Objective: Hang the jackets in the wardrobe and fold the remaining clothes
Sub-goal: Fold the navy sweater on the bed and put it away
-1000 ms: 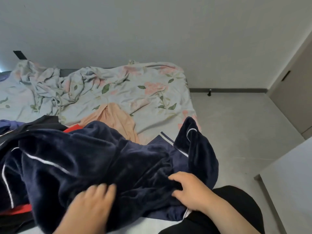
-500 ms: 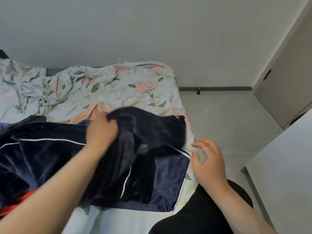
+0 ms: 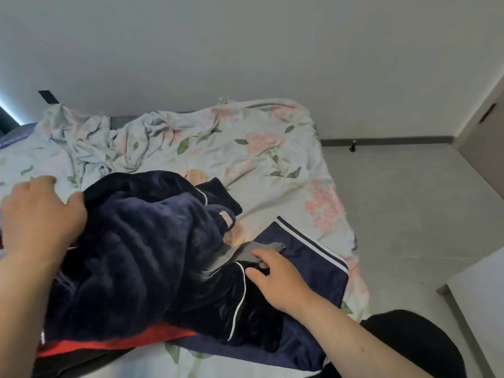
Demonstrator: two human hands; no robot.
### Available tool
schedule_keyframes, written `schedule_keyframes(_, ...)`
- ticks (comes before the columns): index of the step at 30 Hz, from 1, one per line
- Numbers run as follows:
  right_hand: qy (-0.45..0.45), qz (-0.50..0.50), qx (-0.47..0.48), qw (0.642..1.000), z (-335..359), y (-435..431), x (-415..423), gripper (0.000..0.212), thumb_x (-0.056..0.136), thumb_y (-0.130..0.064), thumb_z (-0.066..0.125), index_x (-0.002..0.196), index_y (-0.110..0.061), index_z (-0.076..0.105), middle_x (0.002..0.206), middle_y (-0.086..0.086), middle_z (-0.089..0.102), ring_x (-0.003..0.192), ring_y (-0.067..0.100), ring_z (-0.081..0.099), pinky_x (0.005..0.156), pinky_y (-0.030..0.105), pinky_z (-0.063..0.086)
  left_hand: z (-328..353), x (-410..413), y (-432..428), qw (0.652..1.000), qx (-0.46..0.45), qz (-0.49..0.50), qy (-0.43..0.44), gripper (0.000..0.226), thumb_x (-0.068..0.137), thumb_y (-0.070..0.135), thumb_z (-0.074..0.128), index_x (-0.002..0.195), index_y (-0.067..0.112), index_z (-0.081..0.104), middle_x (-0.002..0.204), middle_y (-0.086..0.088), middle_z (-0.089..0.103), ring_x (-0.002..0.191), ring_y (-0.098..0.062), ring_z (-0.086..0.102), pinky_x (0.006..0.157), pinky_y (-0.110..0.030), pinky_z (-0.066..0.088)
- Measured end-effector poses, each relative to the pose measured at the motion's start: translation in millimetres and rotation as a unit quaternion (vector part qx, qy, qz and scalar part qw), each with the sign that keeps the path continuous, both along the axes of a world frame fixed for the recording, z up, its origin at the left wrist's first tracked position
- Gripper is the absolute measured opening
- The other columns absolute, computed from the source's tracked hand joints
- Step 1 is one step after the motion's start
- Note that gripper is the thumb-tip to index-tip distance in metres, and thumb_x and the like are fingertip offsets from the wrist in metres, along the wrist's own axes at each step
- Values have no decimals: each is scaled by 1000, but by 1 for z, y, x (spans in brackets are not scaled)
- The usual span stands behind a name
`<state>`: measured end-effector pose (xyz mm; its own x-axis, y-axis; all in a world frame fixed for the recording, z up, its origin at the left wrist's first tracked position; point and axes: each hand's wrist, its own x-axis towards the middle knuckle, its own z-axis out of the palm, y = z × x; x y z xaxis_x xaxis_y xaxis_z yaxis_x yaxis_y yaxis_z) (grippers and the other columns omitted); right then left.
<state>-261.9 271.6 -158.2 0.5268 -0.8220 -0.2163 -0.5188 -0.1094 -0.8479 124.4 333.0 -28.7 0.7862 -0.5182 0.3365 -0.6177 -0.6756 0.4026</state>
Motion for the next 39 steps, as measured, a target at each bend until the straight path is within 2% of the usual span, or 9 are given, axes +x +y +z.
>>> schedule_keyframes(2,-54,13,29,998,8,-3,21,56,94,-44,56,143,-57,30,105,-42,52,93,-22,47,84,8,37,19,-58,-3,973,-9,-198,-119,50,86,52,51,129,26,46,127,1,53,116,-25,50,95,-46,46)
schedule_keyframes(6,-148,25,143,978,17,-12,48,56,101,-25,46,146,-55,30,74,-11,55,66,5,46,65,15,45,18,-146,-27,840,243,-485,19,68,78,68,53,139,47,34,136,35,38,130,3,41,100,-15,34)
schedule_keyframes(9,-166,20,184,968,19,-11,45,46,102,-12,42,137,-41,49,122,-7,63,82,3,59,70,14,49,-10,-150,-63,819,359,-446,5,72,88,54,60,151,32,30,158,18,26,144,-10,30,113,-29,32)
schedule_keyframes(17,-113,-45,170,978,11,-22,3,32,97,-18,51,121,-39,56,114,-15,61,97,3,63,84,18,52,-33,-116,-108,747,531,-383,-116,42,75,51,64,114,35,63,108,11,66,100,-16,62,84,-36,52)
schedule_keyframes(21,-113,-48,155,980,16,-24,4,29,95,-22,52,111,-46,55,113,-15,62,102,3,62,92,25,52,-10,-119,-104,783,413,-450,-120,11,79,40,66,87,32,63,101,10,54,95,-16,49,87,-39,46)
schedule_keyframes(26,-147,-29,137,979,37,-24,18,61,86,-23,66,140,-41,44,133,-23,52,115,-3,54,101,25,47,58,-136,-66,801,255,-512,180,13,75,36,61,81,29,52,77,8,58,69,-8,54,68,-32,45)
schedule_keyframes(29,-226,37,133,964,66,-20,27,78,77,-25,77,137,-56,38,124,-37,56,115,-11,55,97,17,47,95,-152,-42,747,155,-577,291,17,75,16,65,76,23,50,71,4,55,64,-8,49,58,-22,40)
schedule_keyframes(33,-281,43,72,956,101,-17,29,62,77,-22,80,131,-41,55,125,-14,65,116,4,61,100,32,52,139,-167,-24,639,19,-643,422,31,65,1,77,73,18,53,77,-18,57,67,-20,56,59,-22,47)
schedule_keyframes(39,-393,-277,-60,875,148,-29,1,51,75,-17,82,99,-51,52,122,1,56,99,14,67,78,25,57,171,-192,-11,591,-165,-635,470,36,67,-12,46,66,23,55,63,6,61,51,-5,58,49,-11,46)
